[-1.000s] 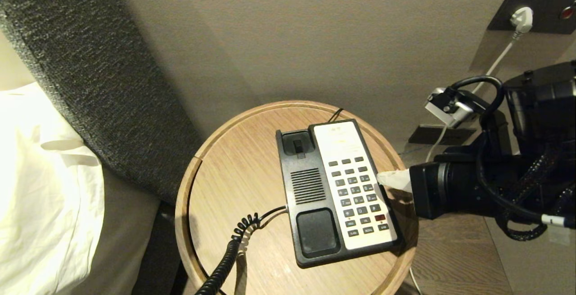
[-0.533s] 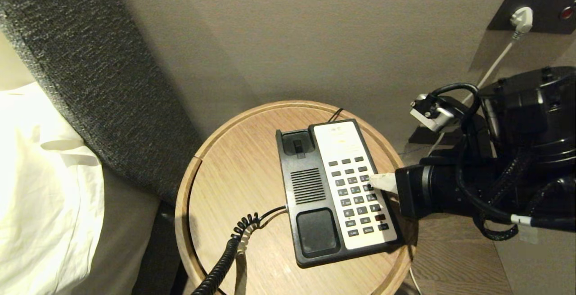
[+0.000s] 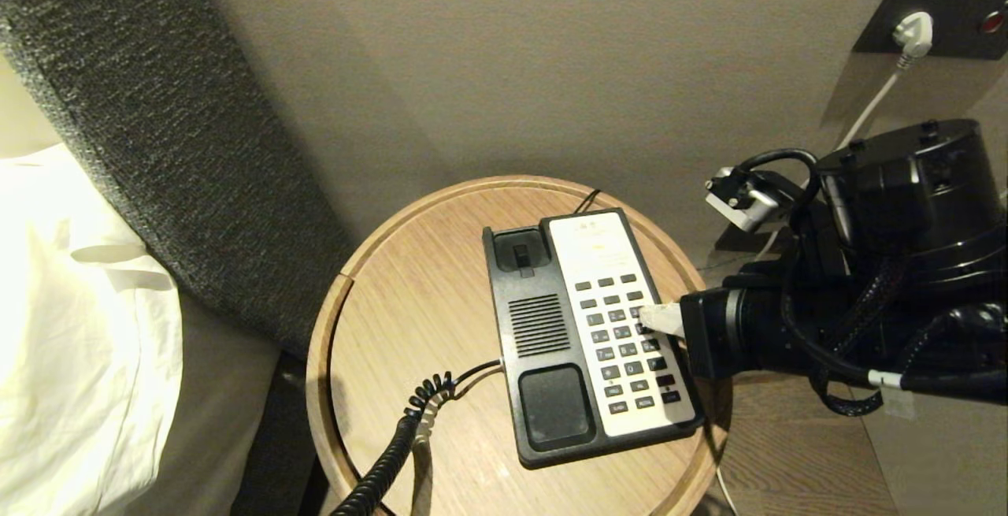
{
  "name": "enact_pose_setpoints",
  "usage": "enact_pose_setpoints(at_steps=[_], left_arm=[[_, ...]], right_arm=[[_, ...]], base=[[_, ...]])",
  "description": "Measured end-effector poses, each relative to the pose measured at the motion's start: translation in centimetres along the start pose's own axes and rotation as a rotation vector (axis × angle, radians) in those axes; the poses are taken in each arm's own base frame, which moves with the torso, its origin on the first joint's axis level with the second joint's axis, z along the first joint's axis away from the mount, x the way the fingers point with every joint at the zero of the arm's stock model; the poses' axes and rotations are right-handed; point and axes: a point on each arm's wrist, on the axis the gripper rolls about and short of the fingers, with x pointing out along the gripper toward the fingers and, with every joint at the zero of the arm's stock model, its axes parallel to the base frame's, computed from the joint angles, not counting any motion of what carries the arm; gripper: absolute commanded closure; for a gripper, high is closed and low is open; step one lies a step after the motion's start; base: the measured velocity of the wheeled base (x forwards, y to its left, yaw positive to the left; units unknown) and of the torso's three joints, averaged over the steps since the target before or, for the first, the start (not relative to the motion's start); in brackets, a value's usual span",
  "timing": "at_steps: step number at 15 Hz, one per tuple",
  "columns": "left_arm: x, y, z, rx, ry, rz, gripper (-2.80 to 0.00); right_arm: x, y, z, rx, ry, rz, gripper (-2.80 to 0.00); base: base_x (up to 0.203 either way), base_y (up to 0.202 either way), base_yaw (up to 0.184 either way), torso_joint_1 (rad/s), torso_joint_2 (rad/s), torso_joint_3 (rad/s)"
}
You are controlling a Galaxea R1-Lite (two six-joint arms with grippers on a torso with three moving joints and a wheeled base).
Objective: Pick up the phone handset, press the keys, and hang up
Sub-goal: Dial the number
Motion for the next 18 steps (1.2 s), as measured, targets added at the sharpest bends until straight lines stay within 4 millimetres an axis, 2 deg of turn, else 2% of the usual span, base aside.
enact_pose_setpoints(at_steps=[8,18], left_arm=[[-0.1,-0.1,0.0,0.000,0.000,-0.003,0.00],[-0.4,-0.1,-0.2,0.001,-0.001,-0.005,0.00]], right_arm=[[0.9,-0.1,-0.3,0.003,-0.018,-0.017,0.00],[0.9,-0.4,-0.8,0.003,-0.007,-0.027,0.00]], base=[[0.000,0.000,0.000,0.000,0.00,0.000],[0.000,0.000,0.000,0.000,0.00,0.000]])
